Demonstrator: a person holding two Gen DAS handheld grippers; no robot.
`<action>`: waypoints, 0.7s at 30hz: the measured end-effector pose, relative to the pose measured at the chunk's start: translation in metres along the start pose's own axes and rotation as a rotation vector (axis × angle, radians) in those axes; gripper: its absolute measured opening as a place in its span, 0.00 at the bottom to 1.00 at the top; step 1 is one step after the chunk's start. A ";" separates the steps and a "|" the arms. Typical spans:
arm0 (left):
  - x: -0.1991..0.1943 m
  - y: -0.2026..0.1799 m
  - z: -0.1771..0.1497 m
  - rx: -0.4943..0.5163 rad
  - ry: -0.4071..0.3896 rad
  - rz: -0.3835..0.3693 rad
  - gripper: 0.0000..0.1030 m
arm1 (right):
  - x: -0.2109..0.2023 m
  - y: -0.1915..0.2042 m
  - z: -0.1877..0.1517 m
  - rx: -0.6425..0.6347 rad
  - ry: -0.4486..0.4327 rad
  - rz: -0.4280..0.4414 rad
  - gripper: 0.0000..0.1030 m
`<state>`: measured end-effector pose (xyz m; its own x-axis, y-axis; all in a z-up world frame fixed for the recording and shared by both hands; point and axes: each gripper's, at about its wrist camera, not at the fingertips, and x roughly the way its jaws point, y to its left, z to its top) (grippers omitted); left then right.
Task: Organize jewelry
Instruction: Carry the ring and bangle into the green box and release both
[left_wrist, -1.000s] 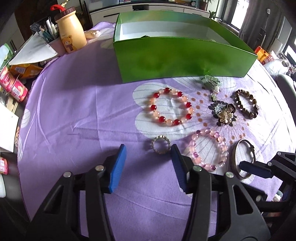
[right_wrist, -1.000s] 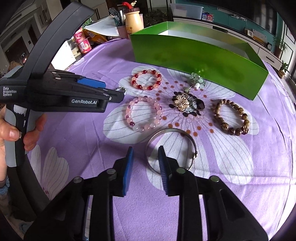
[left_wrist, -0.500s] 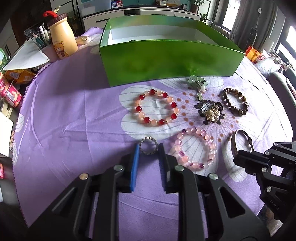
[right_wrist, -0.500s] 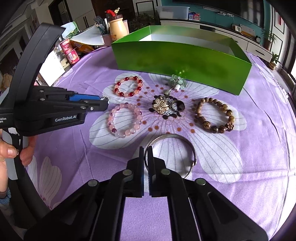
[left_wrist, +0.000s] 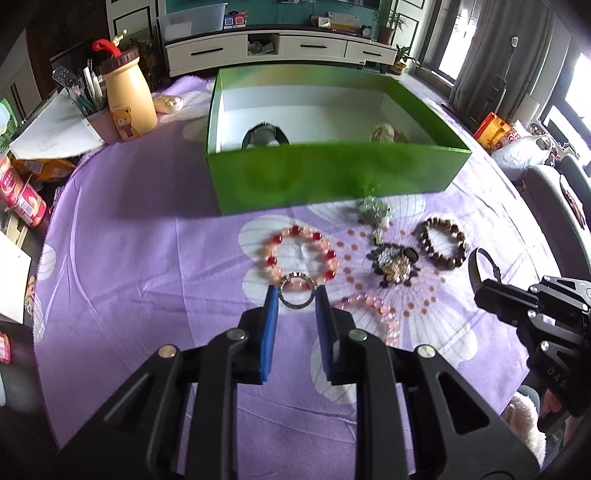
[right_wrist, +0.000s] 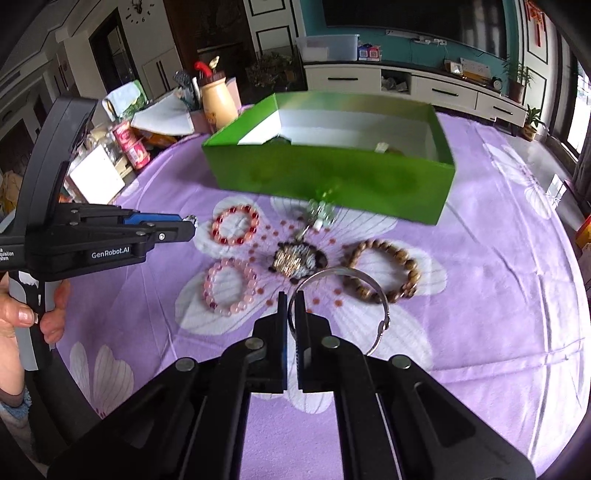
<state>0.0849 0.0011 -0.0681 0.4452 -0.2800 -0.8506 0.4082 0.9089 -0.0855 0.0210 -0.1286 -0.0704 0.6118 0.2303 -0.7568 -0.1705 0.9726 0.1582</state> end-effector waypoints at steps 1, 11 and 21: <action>-0.002 0.001 0.005 0.000 -0.009 0.000 0.19 | -0.002 -0.002 0.004 0.002 -0.012 -0.004 0.03; -0.015 -0.006 0.063 0.008 -0.079 -0.020 0.19 | -0.021 -0.020 0.060 -0.011 -0.126 -0.046 0.03; 0.009 -0.019 0.124 -0.008 -0.077 -0.063 0.19 | -0.005 -0.033 0.112 -0.037 -0.160 -0.079 0.03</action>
<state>0.1795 -0.0565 -0.0096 0.4794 -0.3590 -0.8008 0.4306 0.8913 -0.1418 0.1106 -0.1583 -0.0010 0.7392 0.1586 -0.6546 -0.1436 0.9867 0.0769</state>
